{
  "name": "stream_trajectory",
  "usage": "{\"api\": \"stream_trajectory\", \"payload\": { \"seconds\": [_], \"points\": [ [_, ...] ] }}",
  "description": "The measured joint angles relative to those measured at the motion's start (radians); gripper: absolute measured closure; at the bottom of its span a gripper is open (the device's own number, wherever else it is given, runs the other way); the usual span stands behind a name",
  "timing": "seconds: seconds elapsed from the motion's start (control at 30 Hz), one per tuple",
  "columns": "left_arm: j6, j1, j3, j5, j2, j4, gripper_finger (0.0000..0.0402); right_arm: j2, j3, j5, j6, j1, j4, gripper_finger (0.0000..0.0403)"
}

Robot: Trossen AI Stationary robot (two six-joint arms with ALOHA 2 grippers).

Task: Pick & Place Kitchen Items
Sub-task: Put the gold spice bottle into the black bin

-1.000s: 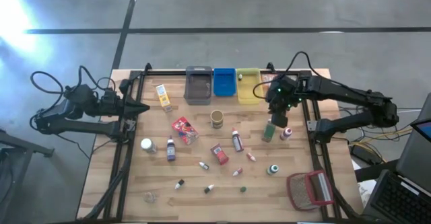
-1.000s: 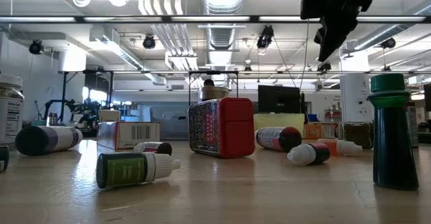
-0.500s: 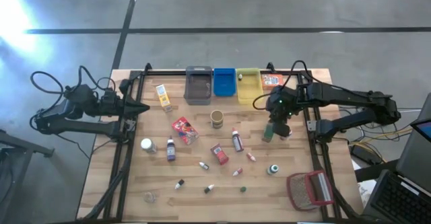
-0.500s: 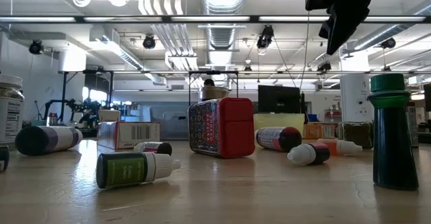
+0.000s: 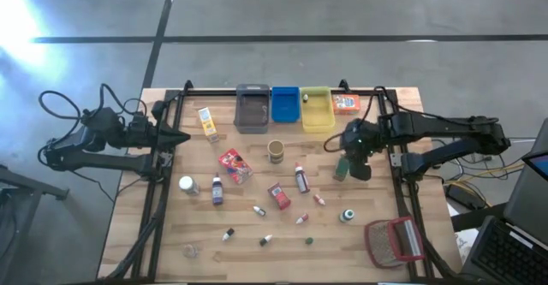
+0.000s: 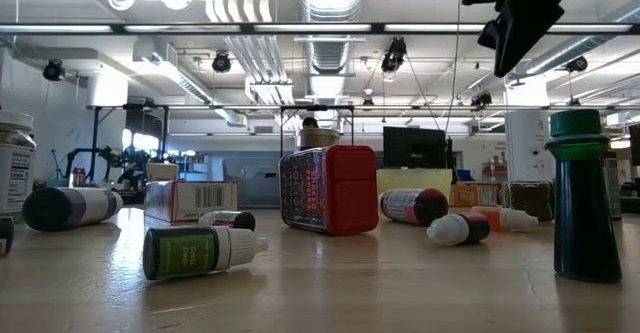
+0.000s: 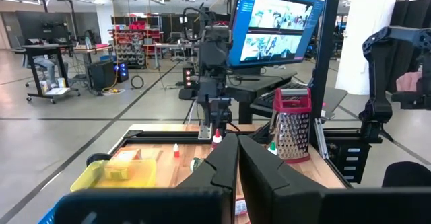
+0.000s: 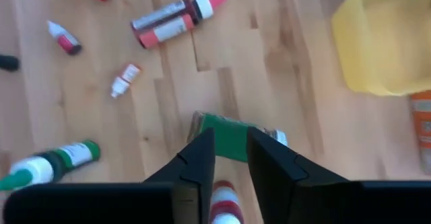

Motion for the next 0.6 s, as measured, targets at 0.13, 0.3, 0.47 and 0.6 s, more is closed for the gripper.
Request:
{"api": "stream_trajectory", "payload": {
  "seconds": [0.13, 0.3, 0.47, 0.6],
  "points": [
    [0.000, 0.000, 0.000, 0.000, 0.000, 0.000, 0.0383, -0.076, -0.001, 0.022, 0.025, 0.051, 0.003, 0.0350],
    [0.000, 0.000, 0.000, 0.000, 0.000, 0.000, 0.0383, -0.194, -0.016, 0.044, -0.005, 0.061, 0.110, 0.0369],
    [0.000, 0.000, 0.000, 0.000, 0.000, 0.000, 0.0383, -0.256, -0.074, 0.049, -0.020, 0.053, 0.192, 0.0374],
    [0.000, 0.000, 0.000, 0.000, 0.000, 0.000, 0.0383, -0.261, -0.109, 0.087, -0.030, 0.053, 0.198, 0.0366]
  ]
}}
